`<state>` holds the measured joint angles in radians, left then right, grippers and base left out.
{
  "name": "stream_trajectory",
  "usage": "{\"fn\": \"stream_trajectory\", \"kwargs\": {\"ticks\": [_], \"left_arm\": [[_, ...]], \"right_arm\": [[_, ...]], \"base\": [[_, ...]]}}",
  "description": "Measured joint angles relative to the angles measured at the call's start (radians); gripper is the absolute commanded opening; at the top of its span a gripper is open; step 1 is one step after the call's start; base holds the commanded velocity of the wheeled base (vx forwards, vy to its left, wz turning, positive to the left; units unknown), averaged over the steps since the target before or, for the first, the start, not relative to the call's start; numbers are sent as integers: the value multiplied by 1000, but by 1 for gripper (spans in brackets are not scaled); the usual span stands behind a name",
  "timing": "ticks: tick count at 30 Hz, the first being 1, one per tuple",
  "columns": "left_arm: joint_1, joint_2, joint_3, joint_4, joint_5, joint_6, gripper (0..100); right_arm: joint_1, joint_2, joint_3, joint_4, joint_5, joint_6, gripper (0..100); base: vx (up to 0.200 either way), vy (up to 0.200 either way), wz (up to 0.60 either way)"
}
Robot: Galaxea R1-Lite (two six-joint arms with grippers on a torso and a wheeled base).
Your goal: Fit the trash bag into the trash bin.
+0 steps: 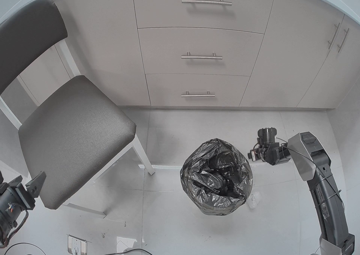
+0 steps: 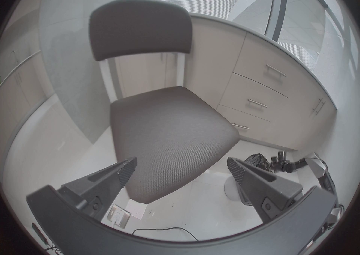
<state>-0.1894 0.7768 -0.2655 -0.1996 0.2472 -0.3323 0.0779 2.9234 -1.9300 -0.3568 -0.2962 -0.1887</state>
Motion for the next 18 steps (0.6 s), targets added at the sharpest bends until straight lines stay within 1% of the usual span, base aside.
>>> {"fn": "stream_trajectory", "kwargs": {"ticks": [3,7,11,18], "left_arm": [[30,-142,8,111,12,3,100],[87,-311,31,224,24,8,100],[136,-447,79,280,33,17,100],[156,-575,111,348,31,69,100]], "right_arm": [[-11,53,-25,108,18,0,100],[-22,107,-49,170,39,1,100],[-26,144,-63,197,48,2,100],[-11,167,-69,208,62,-5,100]], "base": [[0,0,0],[0,0,0],[0,0,0],[0,0,0]]}}
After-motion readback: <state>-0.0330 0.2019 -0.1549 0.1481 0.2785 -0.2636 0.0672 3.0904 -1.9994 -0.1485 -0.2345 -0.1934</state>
